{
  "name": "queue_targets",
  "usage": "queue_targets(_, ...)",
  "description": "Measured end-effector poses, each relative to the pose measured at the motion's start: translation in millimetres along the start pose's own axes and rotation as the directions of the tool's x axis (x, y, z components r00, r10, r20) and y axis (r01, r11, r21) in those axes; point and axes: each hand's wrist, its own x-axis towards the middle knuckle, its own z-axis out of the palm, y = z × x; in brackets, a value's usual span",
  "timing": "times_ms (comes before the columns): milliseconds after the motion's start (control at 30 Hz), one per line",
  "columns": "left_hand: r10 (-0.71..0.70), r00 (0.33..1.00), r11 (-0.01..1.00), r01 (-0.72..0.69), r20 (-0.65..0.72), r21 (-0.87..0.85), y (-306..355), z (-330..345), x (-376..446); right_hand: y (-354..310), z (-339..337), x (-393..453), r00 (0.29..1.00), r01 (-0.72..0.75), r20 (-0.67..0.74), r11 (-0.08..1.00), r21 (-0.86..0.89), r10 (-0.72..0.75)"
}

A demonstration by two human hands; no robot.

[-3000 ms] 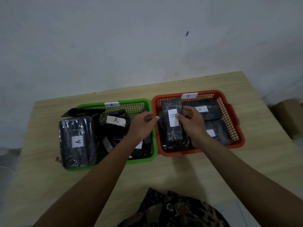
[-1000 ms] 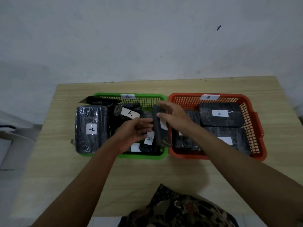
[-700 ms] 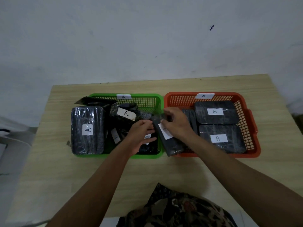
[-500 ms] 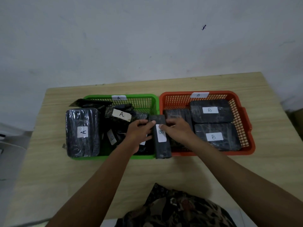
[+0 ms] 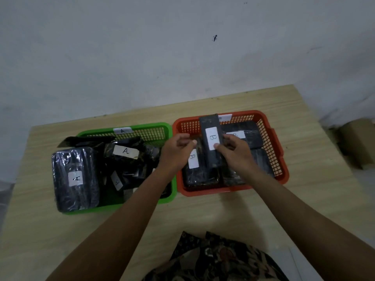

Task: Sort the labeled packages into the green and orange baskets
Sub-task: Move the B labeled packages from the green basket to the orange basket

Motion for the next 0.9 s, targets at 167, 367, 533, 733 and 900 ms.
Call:
queue_targets(167,0.311,0.931,0.793,-0.364,0.189,0.489,-14,21,1,22,-27,10,0.989,-0.132,-0.085,0.981,-0.145,0.120)
queue_targets(367,0.121,0.947,0.638,-0.304,0.298,0.708,-28,34,4,43,-20,0,0.979,-0.197,0.018,0.957,-0.213,0.205)
queue_targets(533,0.060,0.948,0.600,-0.284,0.313,0.748,-36,37,1,49,-7,-3,0.983,-0.137,0.081,0.955,-0.261,0.163)
queue_targets(733,0.126,0.947,0.662,-0.302,0.295,0.686,-38,33,-4,51,0,-9,0.996,0.011,0.080,0.883,-0.469,0.031)
queue_targets(900,0.346,0.918,0.677,-0.388,0.194,0.626,-37,8,-13,38,10,-17,0.989,0.141,0.048,0.807,-0.574,-0.139)
